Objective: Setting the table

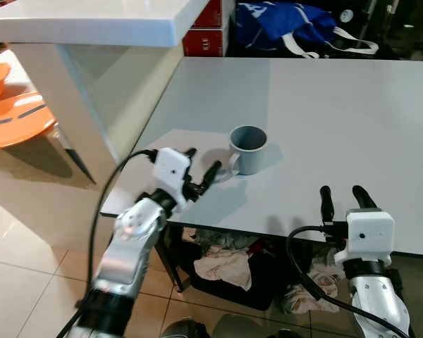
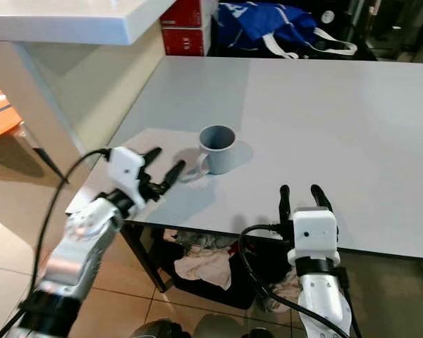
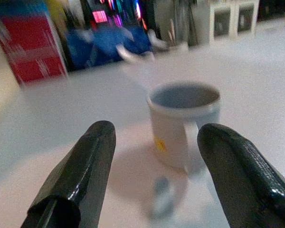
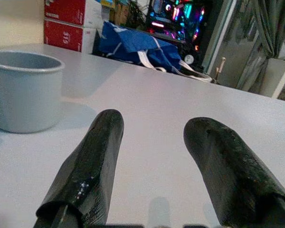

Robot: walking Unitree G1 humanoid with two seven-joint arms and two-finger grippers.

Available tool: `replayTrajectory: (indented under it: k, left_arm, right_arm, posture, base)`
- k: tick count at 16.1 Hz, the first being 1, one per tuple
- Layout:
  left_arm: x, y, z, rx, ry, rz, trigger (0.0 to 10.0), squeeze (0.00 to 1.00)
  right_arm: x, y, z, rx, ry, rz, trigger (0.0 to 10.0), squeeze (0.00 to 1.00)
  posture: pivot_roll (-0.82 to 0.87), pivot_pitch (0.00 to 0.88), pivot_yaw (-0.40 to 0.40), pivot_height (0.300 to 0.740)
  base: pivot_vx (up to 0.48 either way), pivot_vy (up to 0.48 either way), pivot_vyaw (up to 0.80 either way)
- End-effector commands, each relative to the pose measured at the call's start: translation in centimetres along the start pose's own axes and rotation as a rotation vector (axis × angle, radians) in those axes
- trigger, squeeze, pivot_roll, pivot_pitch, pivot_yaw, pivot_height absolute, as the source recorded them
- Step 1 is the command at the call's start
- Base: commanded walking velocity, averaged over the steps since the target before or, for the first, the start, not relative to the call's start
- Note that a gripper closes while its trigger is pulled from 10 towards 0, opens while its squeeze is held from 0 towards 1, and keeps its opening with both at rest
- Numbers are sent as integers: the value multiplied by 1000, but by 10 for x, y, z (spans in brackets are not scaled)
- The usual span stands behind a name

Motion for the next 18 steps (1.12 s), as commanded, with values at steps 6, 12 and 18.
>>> replayTrajectory:
  k: [6,12,18]
  left_arm:
    - [24,9,-14,64,108,214,10000,0]
    - [36,-4,-23,94,155,315,10000,0]
    - [35,-24,-13,72,138,299,10000,0]
  right_arm:
    - [-8,-16,-13,35,-81,-52,10000,0]
    - [-21,-22,-26,87,-219,-149,10000,0]
    - [-16,-19,-25,77,-191,-121,10000,0]
  posture:
    - [-37,0,91,707]
    - [-44,0,86,707]
    - [-55,0,92,707]
  base:
    - [-84,137,0]
    - [-280,393,0]
    - [-145,424,0]
Point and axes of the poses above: a point about 5 cm out from each wrist's last joint towards the gripper, its own y axis pointing back from the gripper into the wrist, its own z axis along the axis of the wrist's last joint, x = y × z, the point moved 4 cm from there along -y, pointing out of the wrist towards the gripper, and after that the axes turned 10 degrees about y, right-handed, at the moved point
